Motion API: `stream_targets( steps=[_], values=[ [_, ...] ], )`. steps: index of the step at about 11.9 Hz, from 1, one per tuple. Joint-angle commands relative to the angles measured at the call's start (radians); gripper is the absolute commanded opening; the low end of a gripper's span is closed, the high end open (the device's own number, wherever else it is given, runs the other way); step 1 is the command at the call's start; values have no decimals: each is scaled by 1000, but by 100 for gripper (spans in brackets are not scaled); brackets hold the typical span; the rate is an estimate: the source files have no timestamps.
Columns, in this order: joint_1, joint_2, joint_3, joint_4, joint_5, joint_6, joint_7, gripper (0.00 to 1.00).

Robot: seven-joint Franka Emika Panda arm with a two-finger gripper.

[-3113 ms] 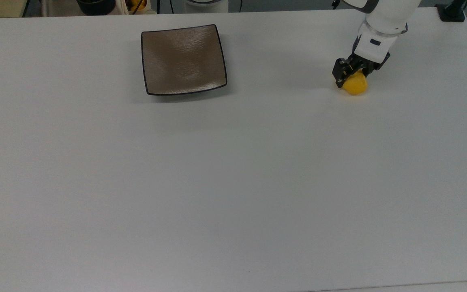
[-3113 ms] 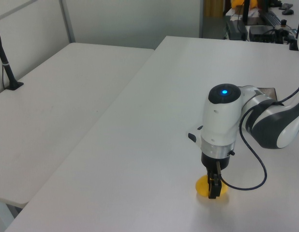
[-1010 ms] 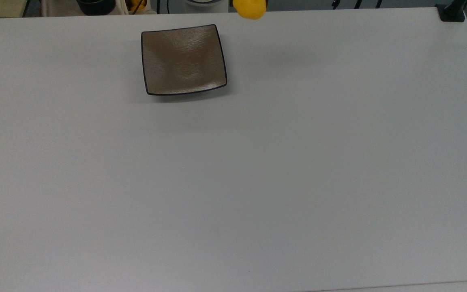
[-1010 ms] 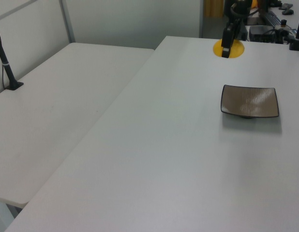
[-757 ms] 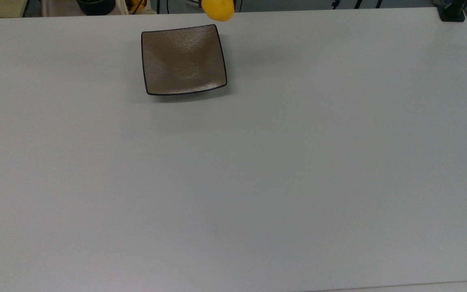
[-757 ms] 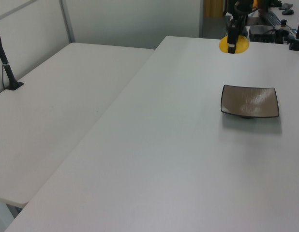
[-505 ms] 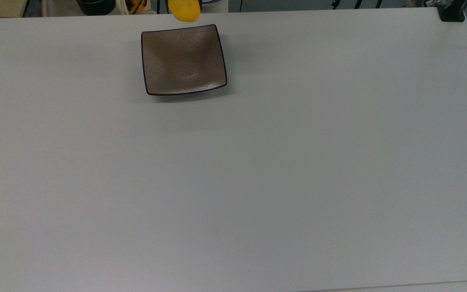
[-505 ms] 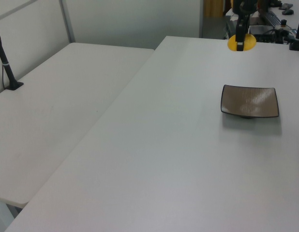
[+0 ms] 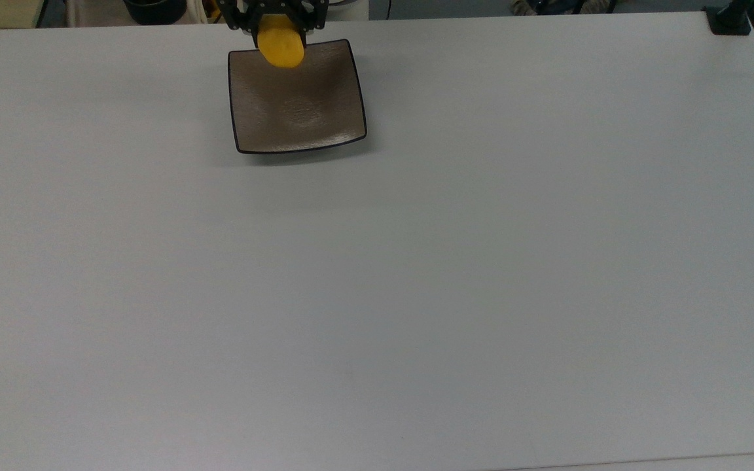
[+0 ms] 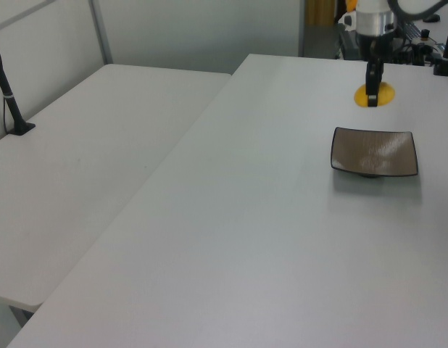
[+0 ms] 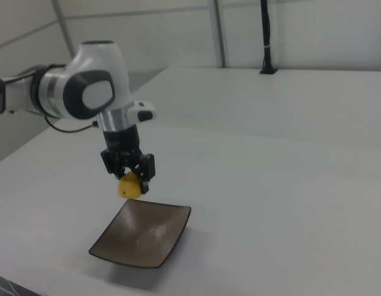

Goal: Put potatoes on a ceramic plate
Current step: 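Lower the potato onto the plate and open the gripper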

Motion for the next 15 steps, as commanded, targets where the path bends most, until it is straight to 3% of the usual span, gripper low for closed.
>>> stream_targets(
  steps=[1,6,11,12,13,14,15],
  values=[
    [3,-33,10,-171,21,184,-13,1],
    [18,25,14,-296,21,388,-9,2],
    [24,83,16,-328,16,465,-4,3],
    [23,80,16,-325,16,455,-4,18],
    [17,82,16,-322,16,459,9,68],
    [20,80,16,-323,15,453,32,98],
    [18,80,16,-319,15,449,37,100]
  ],
)
